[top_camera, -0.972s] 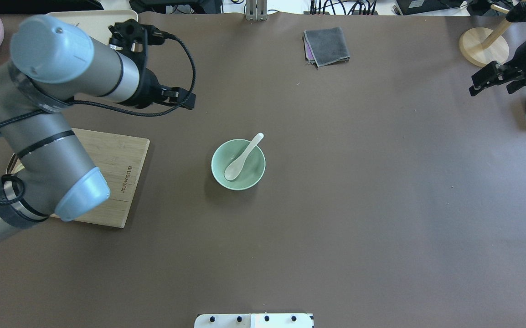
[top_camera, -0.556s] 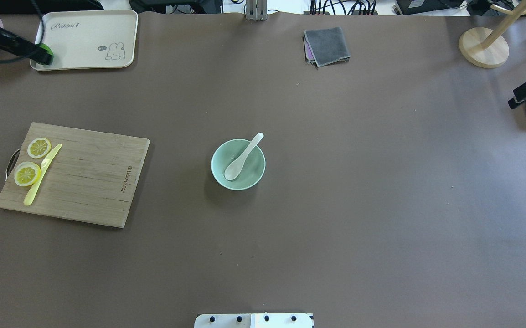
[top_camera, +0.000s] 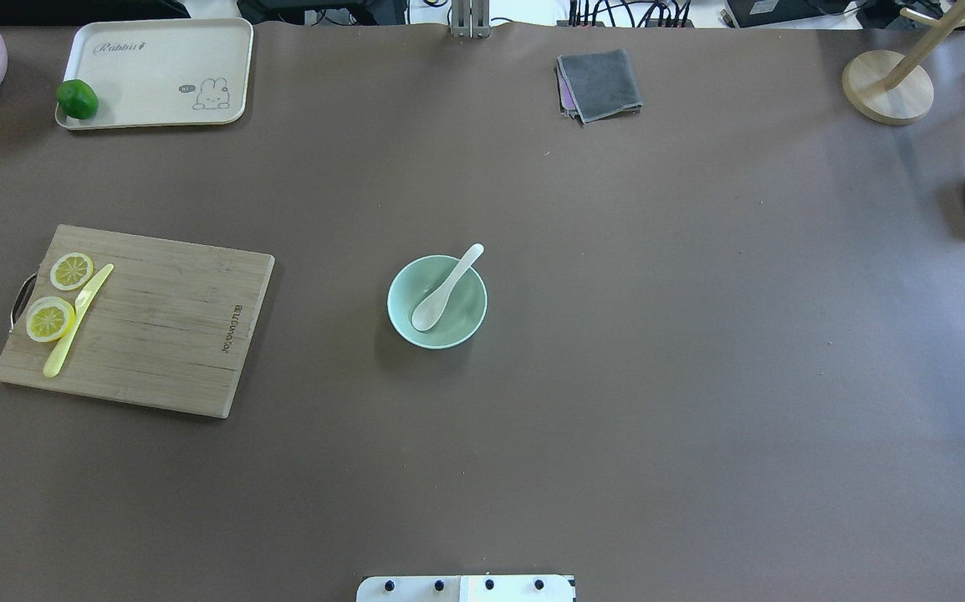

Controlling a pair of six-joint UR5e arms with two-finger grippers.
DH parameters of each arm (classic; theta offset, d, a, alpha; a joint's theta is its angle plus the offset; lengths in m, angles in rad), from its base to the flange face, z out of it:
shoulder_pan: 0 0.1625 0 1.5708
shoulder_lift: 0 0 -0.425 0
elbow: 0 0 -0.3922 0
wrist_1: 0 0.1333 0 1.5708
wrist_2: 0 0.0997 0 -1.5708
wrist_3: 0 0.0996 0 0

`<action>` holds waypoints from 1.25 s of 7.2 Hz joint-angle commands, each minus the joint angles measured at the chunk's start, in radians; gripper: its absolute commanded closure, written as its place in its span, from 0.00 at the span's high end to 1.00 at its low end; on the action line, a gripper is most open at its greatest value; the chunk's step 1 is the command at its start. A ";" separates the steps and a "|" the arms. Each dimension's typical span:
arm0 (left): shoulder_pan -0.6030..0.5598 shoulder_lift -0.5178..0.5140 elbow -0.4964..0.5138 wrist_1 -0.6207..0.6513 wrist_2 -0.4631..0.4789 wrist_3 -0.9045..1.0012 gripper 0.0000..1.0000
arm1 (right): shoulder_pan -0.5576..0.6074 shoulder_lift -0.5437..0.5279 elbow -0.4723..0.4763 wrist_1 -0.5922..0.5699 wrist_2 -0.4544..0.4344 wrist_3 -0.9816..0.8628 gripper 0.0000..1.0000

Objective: Place spoon in bowl

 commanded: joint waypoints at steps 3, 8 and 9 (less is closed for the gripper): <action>-0.067 0.134 0.022 0.015 -0.006 -0.002 0.98 | 0.061 -0.108 0.067 -0.010 0.009 -0.029 1.00; -0.074 0.175 0.025 0.029 -0.005 -0.010 0.98 | 0.059 -0.063 0.066 -0.082 0.001 -0.024 1.00; -0.074 0.174 0.043 0.027 -0.006 -0.010 0.98 | 0.059 -0.050 0.066 -0.096 -0.004 -0.024 1.00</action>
